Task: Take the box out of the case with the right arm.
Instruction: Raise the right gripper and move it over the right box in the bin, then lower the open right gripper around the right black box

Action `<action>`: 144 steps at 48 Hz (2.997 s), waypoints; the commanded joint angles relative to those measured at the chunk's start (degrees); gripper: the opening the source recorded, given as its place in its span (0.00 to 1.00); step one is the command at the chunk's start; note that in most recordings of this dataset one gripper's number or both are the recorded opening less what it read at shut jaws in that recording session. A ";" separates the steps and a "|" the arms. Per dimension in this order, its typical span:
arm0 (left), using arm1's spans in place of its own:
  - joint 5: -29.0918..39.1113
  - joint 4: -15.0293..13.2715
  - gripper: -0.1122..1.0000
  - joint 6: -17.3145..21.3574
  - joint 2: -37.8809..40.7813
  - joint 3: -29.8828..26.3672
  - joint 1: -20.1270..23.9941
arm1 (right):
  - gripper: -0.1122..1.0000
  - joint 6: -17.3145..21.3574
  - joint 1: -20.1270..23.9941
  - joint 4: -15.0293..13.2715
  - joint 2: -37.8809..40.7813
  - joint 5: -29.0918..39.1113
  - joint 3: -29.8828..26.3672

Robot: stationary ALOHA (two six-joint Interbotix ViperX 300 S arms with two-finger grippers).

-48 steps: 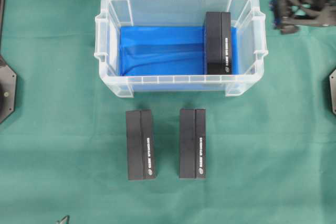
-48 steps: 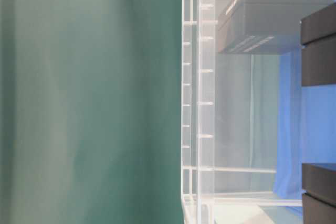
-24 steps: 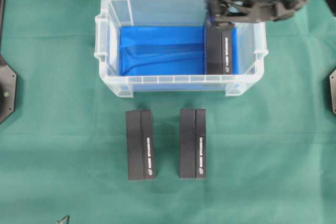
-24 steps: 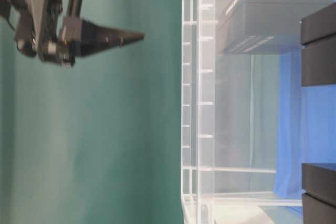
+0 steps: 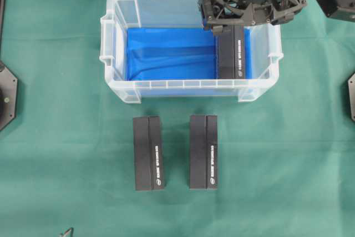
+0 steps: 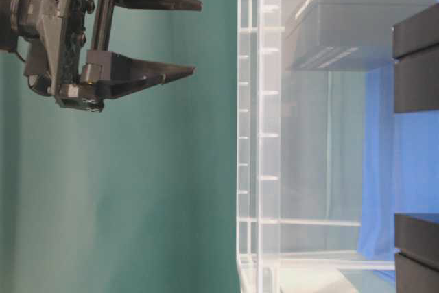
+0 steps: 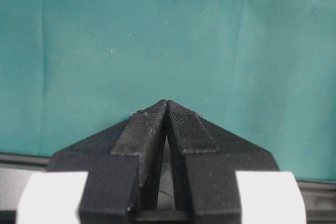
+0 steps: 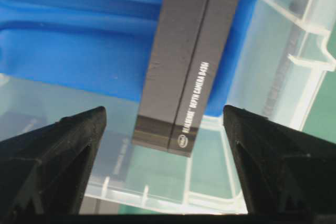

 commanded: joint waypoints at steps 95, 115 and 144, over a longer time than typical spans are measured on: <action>-0.18 0.09 0.10 0.09 0.70 -1.32 0.18 | 0.90 0.18 0.18 0.09 -0.79 0.44 -0.88; -0.18 0.09 0.10 0.09 0.70 -1.32 0.18 | 0.90 0.26 0.18 0.09 -0.79 0.44 -0.88; -0.18 0.09 0.10 0.09 0.79 -1.23 0.18 | 0.90 1.93 0.18 0.09 -0.62 -1.67 3.96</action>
